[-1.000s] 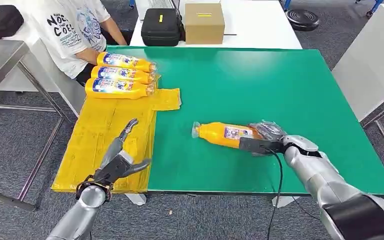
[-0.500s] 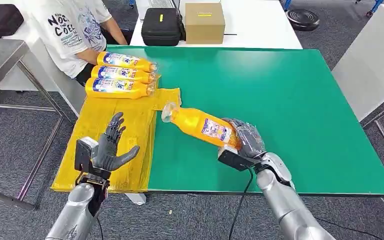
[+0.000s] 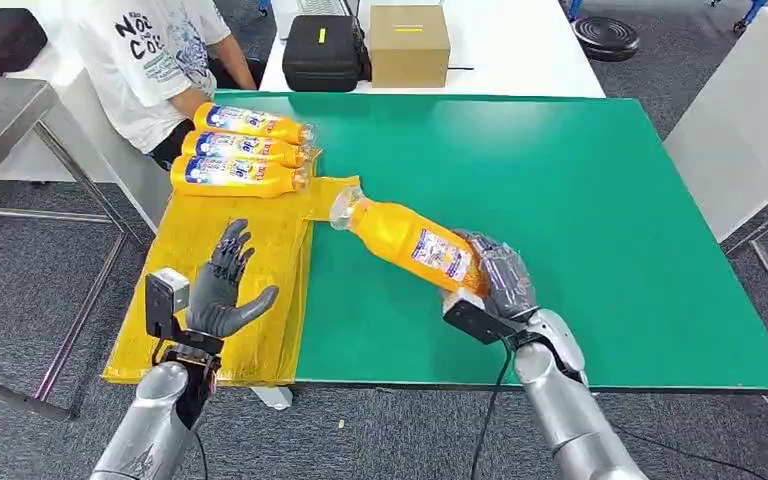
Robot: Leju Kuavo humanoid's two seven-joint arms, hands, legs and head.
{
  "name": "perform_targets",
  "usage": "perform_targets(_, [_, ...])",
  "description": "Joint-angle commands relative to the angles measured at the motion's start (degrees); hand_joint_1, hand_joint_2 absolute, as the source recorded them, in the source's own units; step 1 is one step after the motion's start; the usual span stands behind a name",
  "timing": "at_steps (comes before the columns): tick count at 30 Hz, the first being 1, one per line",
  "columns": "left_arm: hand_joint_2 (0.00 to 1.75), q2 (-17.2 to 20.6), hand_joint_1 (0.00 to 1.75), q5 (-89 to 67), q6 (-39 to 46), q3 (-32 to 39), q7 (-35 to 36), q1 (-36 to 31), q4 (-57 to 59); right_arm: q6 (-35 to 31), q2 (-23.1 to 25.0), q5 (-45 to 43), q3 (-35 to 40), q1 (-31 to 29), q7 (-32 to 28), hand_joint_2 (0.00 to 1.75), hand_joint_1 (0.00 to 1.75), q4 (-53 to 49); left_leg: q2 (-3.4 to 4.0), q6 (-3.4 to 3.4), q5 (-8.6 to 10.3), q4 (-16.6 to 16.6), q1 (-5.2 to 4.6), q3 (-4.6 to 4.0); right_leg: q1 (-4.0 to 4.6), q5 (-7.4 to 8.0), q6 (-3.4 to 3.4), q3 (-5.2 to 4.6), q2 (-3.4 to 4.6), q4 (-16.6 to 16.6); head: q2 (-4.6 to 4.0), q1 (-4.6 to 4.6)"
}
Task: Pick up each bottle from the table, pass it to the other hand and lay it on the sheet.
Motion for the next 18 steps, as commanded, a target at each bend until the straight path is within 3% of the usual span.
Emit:
perform_targets(1, [1.75, -0.4, 0.0, 10.5, -11.4, -2.2, 0.6, -2.9, 4.0, 1.9, 3.2, -11.4, 4.2, -1.7, -2.3, 1.75, 1.75, 4.6, 0.06, -0.11, -0.08, 0.0, 0.07, 0.16, 0.08, -0.06, -0.1, 0.17, 0.03, 0.0, 0.0, 0.0])
perform_targets(5, [1.75, -1.0, 0.0, 14.1, -15.3, -4.3, 1.9, -3.1, 2.6, 4.8, 4.1, -21.7, 10.7, -1.6, -2.3, 1.75, 1.75, 3.3, 0.11, -0.13, -0.12, 0.0, 0.1, 0.19, 0.11, -0.09, -0.13, 0.18, 0.06, 0.0, 0.0, 0.0])
perform_targets(10, [1.75, -1.7, 0.0, 15.7, -15.7, -7.2, 2.7, -4.1, 1.7, 8.9, 6.0, -28.2, 17.9, -2.1, -2.3, 1.75, 1.75, 4.8, 0.12, -0.15, -0.14, 0.1, 0.13, 0.16, 0.14, -0.09, -0.14, 0.17, 0.07, 0.0, 0.0, 0.0])
perform_targets(18, [1.75, -2.0, 0.0, 16.7, -16.3, -8.3, 2.2, -3.8, 1.0, 10.4, 8.0, -30.4, 21.8, -3.0, -2.3, 1.75, 1.75, 7.2, 0.12, -0.17, -0.16, 0.1, 0.15, 0.24, 0.15, -0.12, -0.15, 0.25, 0.06, 0.0, 0.0, -0.02])
